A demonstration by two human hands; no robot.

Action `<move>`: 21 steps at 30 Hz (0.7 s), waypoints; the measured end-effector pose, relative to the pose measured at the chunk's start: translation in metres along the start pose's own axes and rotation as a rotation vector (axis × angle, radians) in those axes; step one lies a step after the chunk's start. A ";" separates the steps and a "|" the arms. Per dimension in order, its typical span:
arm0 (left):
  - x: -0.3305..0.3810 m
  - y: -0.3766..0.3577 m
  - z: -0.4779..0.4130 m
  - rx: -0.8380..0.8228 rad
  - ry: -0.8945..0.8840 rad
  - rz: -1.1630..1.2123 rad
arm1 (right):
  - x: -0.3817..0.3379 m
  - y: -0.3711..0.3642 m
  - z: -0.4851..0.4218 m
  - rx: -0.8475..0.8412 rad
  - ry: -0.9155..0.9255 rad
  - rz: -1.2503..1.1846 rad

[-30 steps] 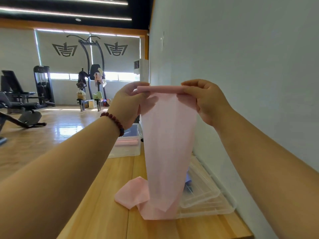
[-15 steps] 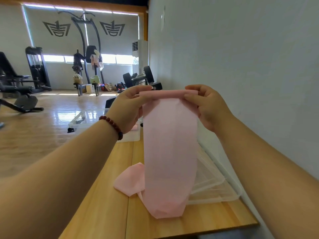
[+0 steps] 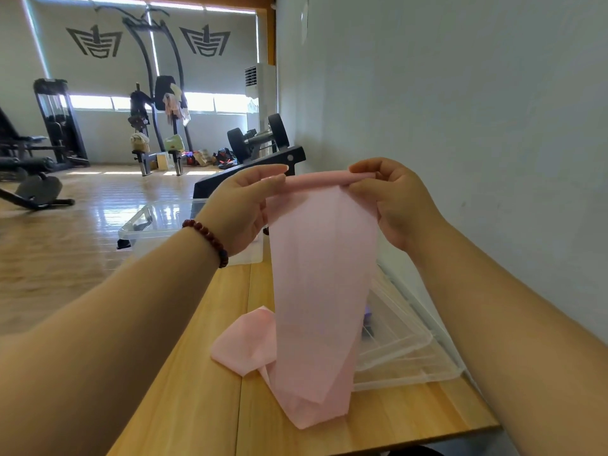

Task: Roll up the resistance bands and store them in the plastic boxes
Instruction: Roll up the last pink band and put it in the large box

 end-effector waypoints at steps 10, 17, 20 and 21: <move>-0.034 0.021 0.010 0.047 0.022 -0.047 | 0.042 -0.007 0.010 -0.007 -0.053 -0.018; -0.060 0.034 0.021 0.042 0.055 -0.001 | 0.070 -0.017 0.022 -0.025 -0.067 0.038; -0.072 0.043 0.022 0.074 0.055 -0.070 | 0.085 -0.023 0.027 -0.033 -0.121 0.029; -0.076 0.045 0.023 0.074 0.063 -0.083 | 0.089 -0.025 0.029 -0.027 -0.140 0.009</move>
Point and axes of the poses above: each hand's wrist, its own z-axis away from the middle knuckle, its own y-axis out of the back of the hand, x = y × z, the point moved 6 cm from there along -z, towards the middle knuckle, and after that the axes turned 7 degrees about z, right-handed, at the moved point
